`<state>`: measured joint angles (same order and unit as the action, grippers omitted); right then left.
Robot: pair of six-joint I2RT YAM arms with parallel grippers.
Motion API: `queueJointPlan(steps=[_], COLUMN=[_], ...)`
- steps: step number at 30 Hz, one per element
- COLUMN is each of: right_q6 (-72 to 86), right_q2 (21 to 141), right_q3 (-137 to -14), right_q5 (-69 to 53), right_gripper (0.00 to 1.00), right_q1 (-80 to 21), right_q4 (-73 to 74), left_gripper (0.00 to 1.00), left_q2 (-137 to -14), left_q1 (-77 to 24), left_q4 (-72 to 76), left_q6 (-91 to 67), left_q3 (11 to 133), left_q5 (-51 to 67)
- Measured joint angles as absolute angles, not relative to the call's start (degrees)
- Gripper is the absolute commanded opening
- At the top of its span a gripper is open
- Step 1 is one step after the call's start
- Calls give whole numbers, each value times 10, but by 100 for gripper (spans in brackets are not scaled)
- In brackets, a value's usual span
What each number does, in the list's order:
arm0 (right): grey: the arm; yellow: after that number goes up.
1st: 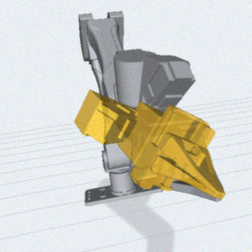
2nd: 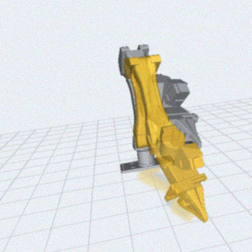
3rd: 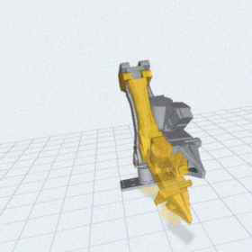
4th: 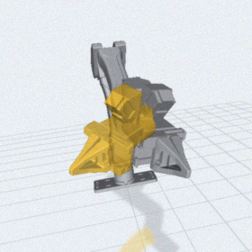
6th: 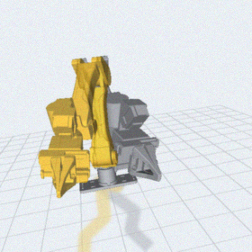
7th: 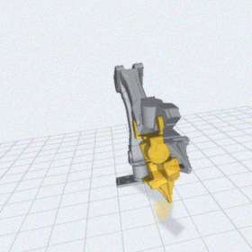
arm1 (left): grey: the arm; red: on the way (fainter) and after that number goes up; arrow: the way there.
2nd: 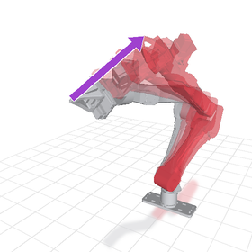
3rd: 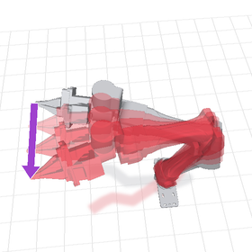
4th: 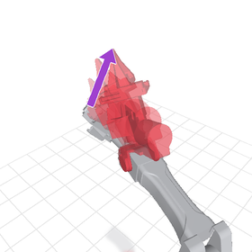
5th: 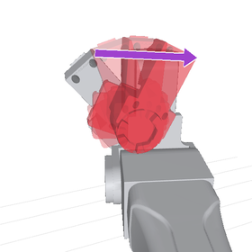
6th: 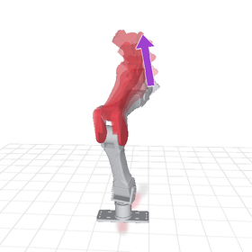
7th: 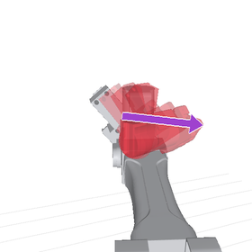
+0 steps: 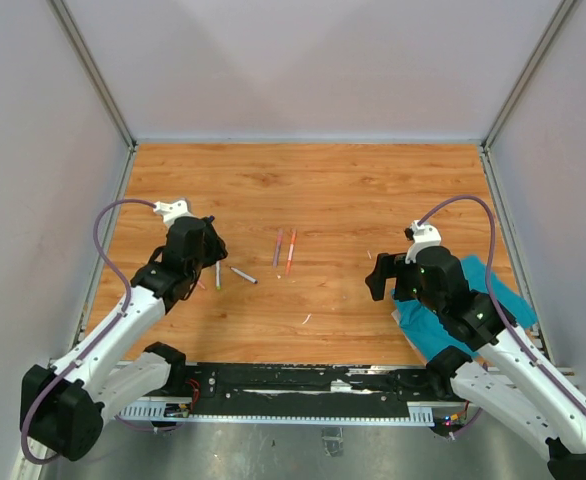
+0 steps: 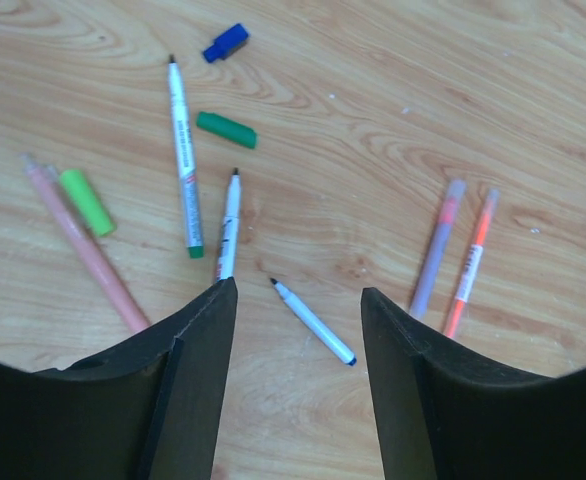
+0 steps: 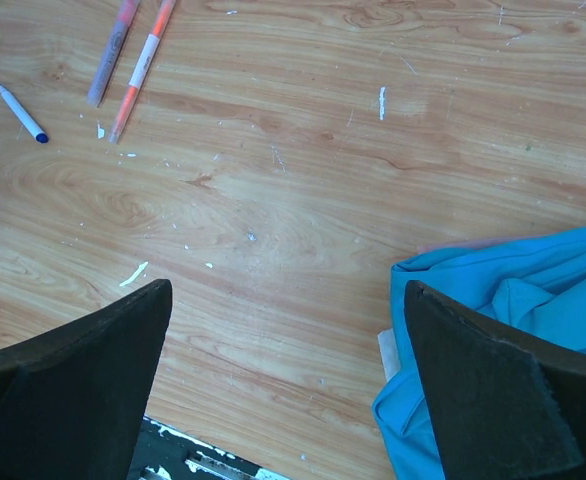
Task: Insert the pens into the pen caps
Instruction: Pick up the pen from the center of the board.
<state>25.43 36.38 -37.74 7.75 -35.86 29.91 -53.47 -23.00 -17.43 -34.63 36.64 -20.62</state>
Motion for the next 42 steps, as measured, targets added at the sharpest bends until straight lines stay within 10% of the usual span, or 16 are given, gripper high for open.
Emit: queueJointPlan(steps=[42], right_q6=[253], right_q2=[385], right_q3=[-378], right_q5=[82], right_gripper=[99], right_q1=[-359], right_q4=[300], left_gripper=[53], left_q2=[-621], left_q1=[-72], left_q4=[-165], left_q6=[-386], left_q3=[289], left_q5=[-209])
